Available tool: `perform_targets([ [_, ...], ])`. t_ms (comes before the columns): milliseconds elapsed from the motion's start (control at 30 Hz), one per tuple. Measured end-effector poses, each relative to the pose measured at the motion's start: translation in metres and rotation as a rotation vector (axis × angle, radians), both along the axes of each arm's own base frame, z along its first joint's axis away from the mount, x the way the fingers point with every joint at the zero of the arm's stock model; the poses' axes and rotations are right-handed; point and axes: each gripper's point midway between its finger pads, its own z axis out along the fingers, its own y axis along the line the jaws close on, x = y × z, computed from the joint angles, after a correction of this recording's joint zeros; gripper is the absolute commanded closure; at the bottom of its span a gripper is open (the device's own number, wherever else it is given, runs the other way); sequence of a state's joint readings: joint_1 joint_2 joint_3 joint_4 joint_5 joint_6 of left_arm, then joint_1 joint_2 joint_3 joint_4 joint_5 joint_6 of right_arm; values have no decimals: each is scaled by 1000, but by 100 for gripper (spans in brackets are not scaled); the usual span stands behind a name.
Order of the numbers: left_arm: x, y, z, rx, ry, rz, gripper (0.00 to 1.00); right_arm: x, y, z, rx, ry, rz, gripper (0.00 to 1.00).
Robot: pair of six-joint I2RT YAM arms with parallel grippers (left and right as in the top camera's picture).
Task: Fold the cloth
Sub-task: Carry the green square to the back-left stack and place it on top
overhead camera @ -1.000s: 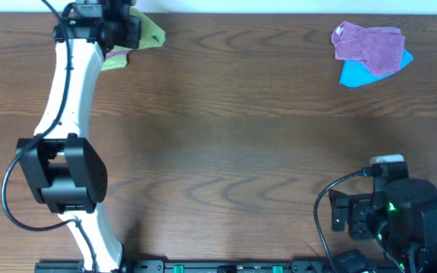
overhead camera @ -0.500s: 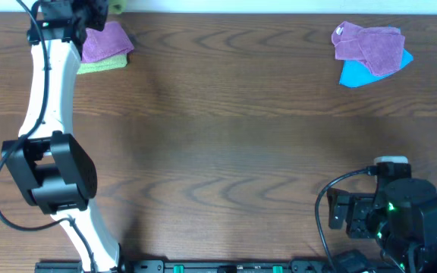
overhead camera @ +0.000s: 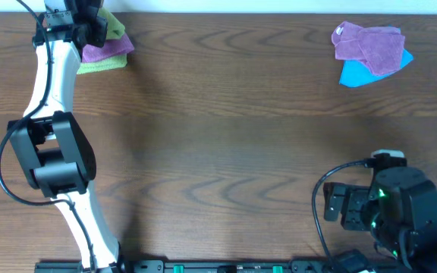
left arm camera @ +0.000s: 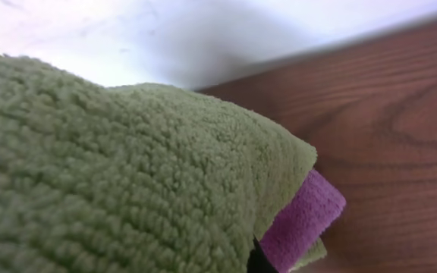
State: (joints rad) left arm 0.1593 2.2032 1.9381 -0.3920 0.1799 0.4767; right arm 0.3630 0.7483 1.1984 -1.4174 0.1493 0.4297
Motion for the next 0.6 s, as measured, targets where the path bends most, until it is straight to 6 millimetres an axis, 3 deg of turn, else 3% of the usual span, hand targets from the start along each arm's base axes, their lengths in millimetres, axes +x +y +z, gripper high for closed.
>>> perform_targets([
  [200,-10,3,-10,17,60,8,94,3,1,-2,-5,14,0,1],
  [300,-14,8,-14,39,80,21,69,3,1,-2,-6,16,0,1],
  [333,-17,11,-16,47,96,26,34,3,1,-2,-6,16,-1,1],
  [367,-18,12,-18,51,104,27,18,3,1,-2,-5,15,0,1],
  [433,-23,17,-21,50,126,41,2,4,2,-2,-3,11,-1,1],
  [600,-31,22,-27,50,166,56,5,4,2,-2,-1,11,-4,1],
])
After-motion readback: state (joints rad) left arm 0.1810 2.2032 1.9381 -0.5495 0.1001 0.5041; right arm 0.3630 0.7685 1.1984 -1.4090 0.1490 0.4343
